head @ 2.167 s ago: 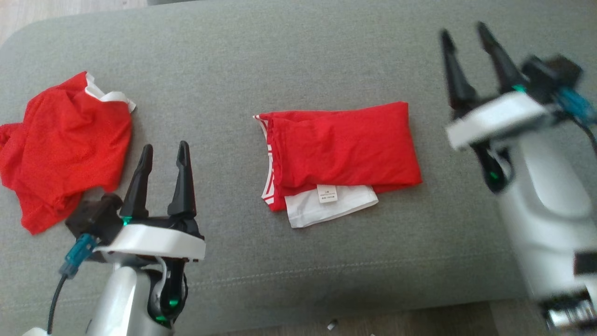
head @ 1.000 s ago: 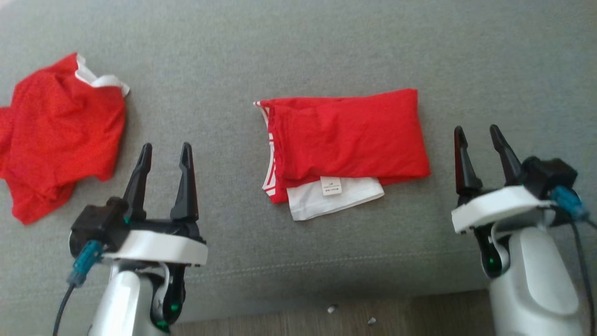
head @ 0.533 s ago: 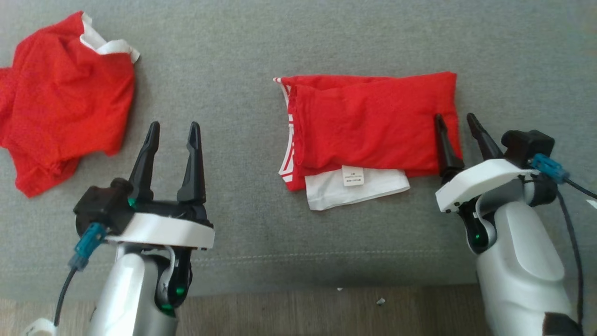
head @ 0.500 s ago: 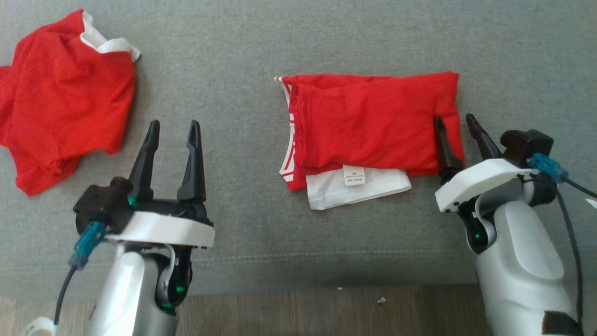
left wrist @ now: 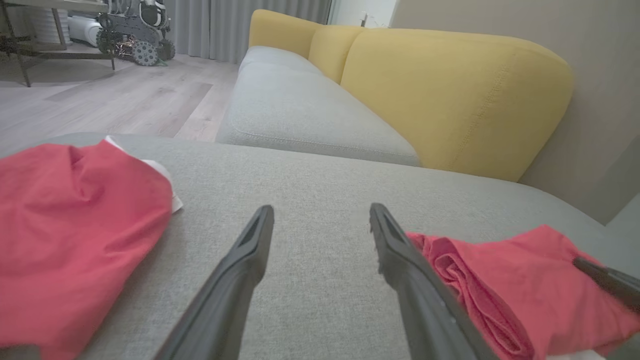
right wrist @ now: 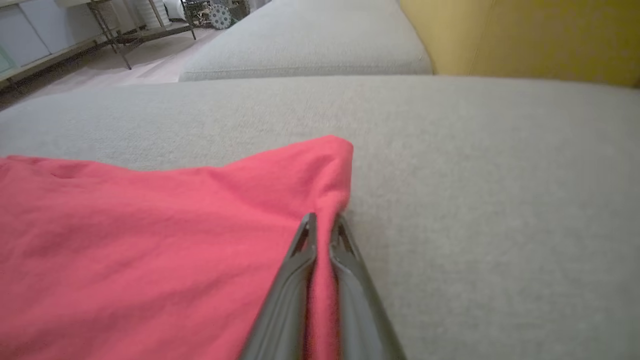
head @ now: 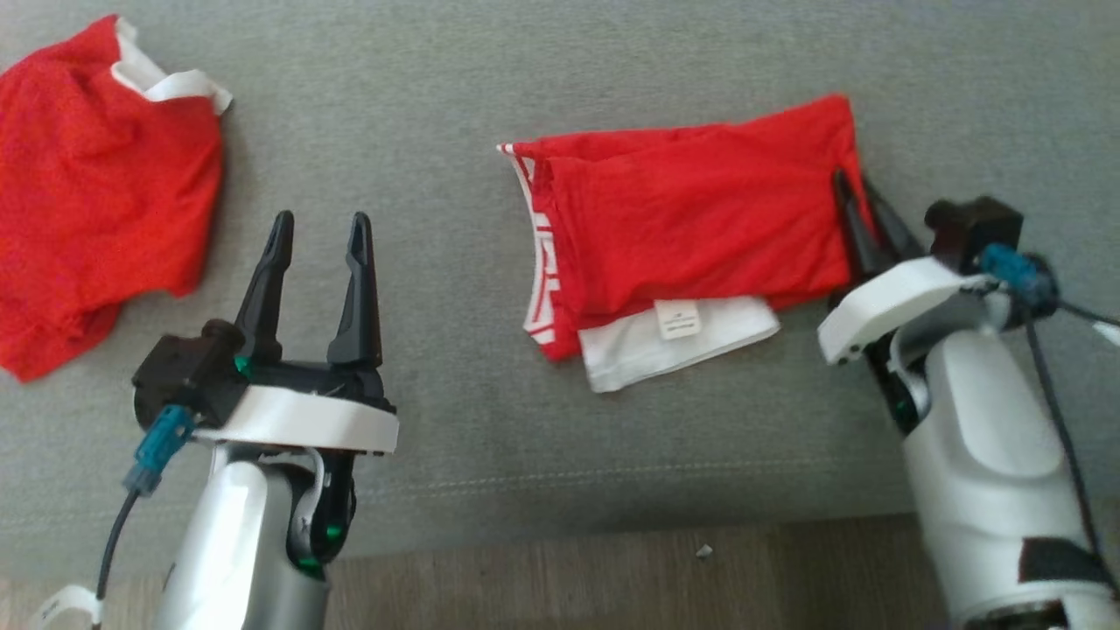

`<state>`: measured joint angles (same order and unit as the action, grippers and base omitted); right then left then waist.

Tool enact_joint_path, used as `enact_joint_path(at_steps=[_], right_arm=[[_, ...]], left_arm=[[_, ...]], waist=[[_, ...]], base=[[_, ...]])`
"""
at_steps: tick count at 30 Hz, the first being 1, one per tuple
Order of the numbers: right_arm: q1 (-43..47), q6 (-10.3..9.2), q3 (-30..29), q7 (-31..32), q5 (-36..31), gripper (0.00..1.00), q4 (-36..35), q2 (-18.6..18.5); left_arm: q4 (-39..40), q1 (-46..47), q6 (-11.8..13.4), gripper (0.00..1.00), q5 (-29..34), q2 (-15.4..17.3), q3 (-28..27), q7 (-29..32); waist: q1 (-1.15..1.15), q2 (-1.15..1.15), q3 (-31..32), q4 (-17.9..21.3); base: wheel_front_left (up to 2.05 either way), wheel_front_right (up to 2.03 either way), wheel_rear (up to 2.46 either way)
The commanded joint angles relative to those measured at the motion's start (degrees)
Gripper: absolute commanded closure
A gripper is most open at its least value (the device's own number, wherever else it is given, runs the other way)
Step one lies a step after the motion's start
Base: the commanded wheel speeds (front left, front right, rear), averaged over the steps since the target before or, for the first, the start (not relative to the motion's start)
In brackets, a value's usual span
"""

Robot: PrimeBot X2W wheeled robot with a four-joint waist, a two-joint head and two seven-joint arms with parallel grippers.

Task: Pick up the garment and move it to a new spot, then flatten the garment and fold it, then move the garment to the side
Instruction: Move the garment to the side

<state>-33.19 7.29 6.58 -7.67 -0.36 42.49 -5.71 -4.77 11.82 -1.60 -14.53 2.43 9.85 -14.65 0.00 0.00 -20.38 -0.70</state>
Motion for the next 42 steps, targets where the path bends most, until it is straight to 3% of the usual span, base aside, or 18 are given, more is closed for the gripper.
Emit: enact_joint_path(at_steps=[1, 8, 18, 31, 42], right_arm=[[-2.66, 0.2, 1.36, -1.14, -1.51, 1.0, -2.53, -1.28], [-8.02, 0.2, 3.26, -0.06, -3.4, 1.0, -3.81, -6.73], [-15.71, 0.2, 0.36, 0.4, 3.18, 1.0, 0.03, -17.46], [-21.65, 0.2, -0.38, -2.66, 10.1, 1.0, 1.37, -17.24], [-23.07, 0.2, -1.74, -4.41, 3.75, 1.0, 3.17, -16.41]], left_arm=[[1.87, 1.92, -0.46, 0.0, 0.91, 0.44, -2.14, -0.35], [2.73, 3.11, -1.56, 0.0, 2.51, 0.44, -2.52, -0.35], [3.8, 6.73, -3.9, 0.0, 5.16, 0.92, -3.02, -0.35], [7.01, 12.86, -4.99, 0.0, 6.13, 4.24, -1.31, 1.14], [8.05, 14.15, -5.0, 0.0, 5.6, 4.55, 0.03, 2.15]], waist=[[0.0, 0.0, -0.08, 1.0], [0.0, 0.0, -1.63, 4.15], [0.0, 0.0, -6.66, 8.6], [0.0, 0.0, -13.05, 13.86], [0.0, 0.0, -14.34, 14.16]], base=[[0.0, 0.0, 0.0], [0.0, 0.0, 0.0], [0.0, 0.0, 0.0], [0.0, 0.0, 0.0], [0.0, 0.0, 0.0]])
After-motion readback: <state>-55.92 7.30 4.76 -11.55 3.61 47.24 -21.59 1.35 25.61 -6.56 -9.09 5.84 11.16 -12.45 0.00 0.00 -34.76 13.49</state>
